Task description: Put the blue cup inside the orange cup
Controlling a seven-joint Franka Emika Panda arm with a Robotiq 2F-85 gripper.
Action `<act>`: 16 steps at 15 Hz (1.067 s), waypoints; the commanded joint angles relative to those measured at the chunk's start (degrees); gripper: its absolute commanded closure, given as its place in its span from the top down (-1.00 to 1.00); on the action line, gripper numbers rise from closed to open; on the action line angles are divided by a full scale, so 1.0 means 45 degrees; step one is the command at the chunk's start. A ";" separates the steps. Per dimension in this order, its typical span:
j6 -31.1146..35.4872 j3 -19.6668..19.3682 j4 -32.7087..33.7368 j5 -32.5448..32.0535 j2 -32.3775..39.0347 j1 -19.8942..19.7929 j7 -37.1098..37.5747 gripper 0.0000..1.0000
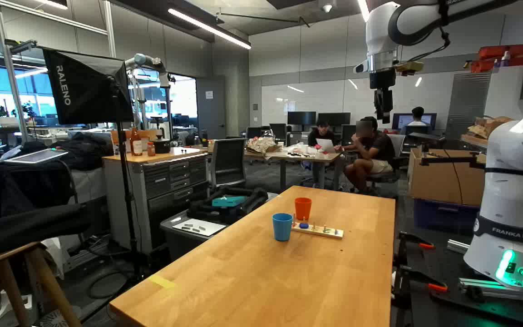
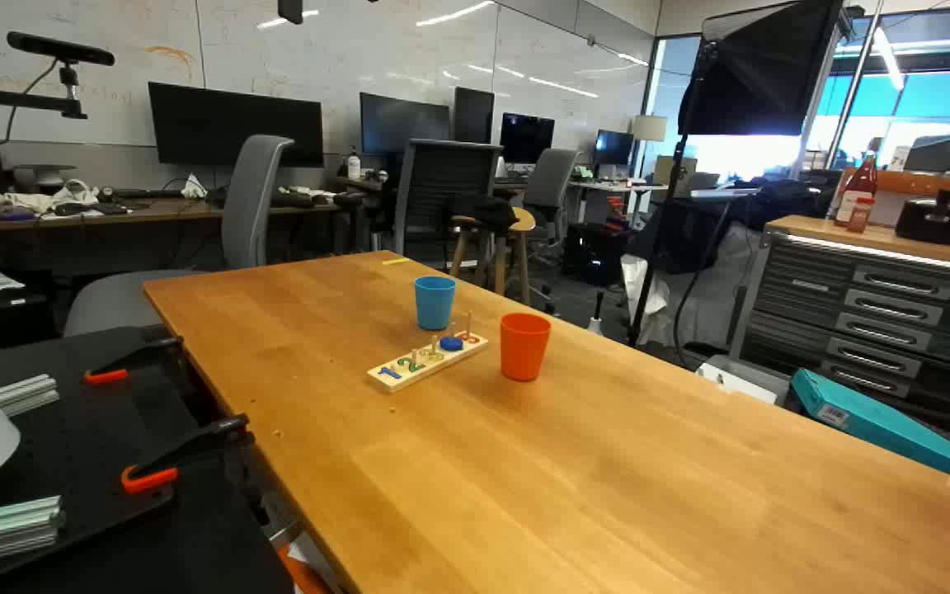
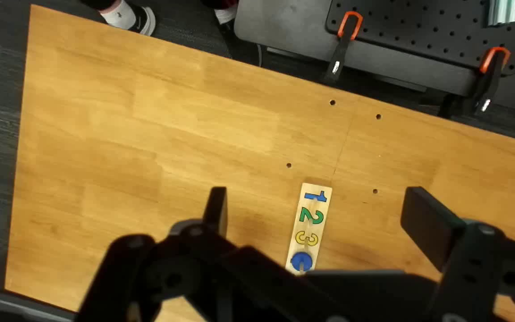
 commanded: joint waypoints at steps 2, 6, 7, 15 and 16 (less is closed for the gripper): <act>-0.0054 -0.0148 0.0093 -0.0083 -0.0019 0.0210 0.0096 1.00; 0.0838 0.0402 -0.0732 -0.0603 -0.0040 0.0388 0.0461 1.00; 0.1567 0.0682 -0.1214 -0.0755 0.0048 0.0596 0.0620 1.00; 0.6580 0.4145 -0.1883 -0.2424 0.4862 0.1579 0.4924 1.00; 0.6830 0.4442 -0.1590 -0.2794 0.5631 0.1508 0.5542 1.00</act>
